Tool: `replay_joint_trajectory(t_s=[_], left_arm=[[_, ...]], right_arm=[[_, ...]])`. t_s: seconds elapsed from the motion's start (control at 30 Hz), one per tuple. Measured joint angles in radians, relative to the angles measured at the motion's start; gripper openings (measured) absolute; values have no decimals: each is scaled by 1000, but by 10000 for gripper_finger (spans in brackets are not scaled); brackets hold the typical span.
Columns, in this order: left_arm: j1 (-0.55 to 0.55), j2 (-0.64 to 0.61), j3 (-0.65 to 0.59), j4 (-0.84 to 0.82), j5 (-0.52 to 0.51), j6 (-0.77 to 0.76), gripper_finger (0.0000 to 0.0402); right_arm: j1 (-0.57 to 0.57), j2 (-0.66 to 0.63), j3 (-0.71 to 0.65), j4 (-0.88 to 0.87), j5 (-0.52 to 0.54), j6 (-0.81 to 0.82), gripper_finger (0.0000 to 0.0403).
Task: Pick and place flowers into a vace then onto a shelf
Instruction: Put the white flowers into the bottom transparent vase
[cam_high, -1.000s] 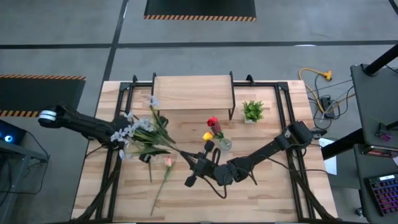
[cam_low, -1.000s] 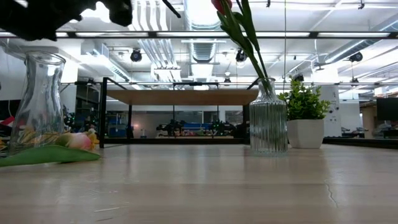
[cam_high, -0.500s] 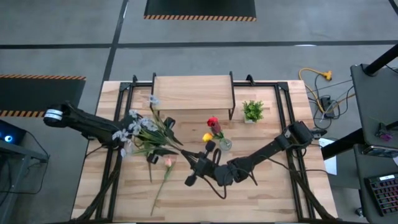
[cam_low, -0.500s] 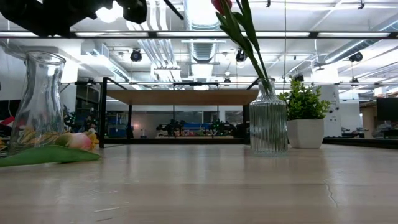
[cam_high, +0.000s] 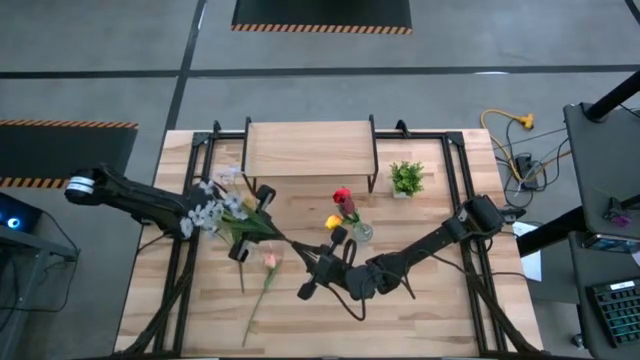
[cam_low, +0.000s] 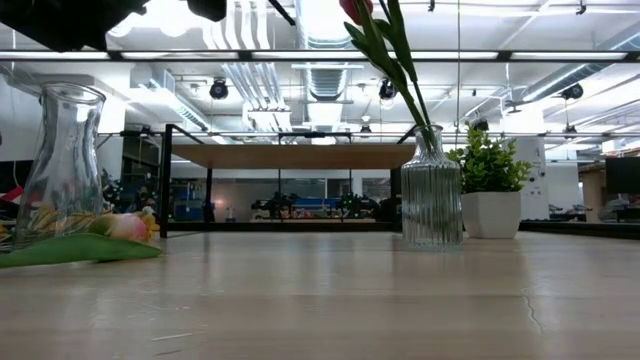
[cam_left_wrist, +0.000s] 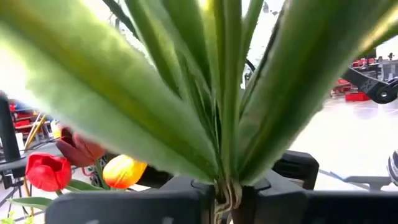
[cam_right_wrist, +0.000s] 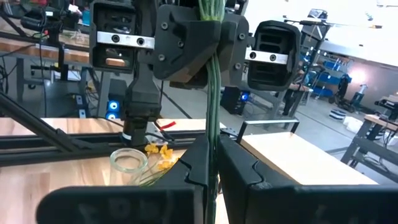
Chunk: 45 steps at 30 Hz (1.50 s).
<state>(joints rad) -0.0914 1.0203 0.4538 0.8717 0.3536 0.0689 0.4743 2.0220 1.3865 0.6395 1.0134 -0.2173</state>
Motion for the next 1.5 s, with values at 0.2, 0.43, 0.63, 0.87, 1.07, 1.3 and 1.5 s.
replay_joint_trajectory(t_s=[0.2, 0.43, 0.63, 0.87, 1.07, 1.3, 1.5], left_arm=[[0, -8, 0, 2, -19, -7, 1], [1, -51, 31, -29, -75, -10, 1], [0, -130, 80, -262, -106, -46, 0], [-14, -219, 210, -764, -315, -120, 0], [-122, -223, 329, -989, -404, -159, 0], [-372, -224, 420, -1197, -746, -197, 0], [-553, -211, 467, -1283, -989, -230, 0]], right_arm=[[1, 0, 13, -5, 20, 4, 22], [19, -35, 18, -29, 45, -11, 98], [70, -114, 16, -375, 36, 189, 170], [160, -170, 16, -769, 38, 526, 195], [232, -171, 16, -901, 64, 626, 190], [287, -171, 0, -934, 66, 663, 179], [293, -171, -9, -953, 67, 664, 172]])
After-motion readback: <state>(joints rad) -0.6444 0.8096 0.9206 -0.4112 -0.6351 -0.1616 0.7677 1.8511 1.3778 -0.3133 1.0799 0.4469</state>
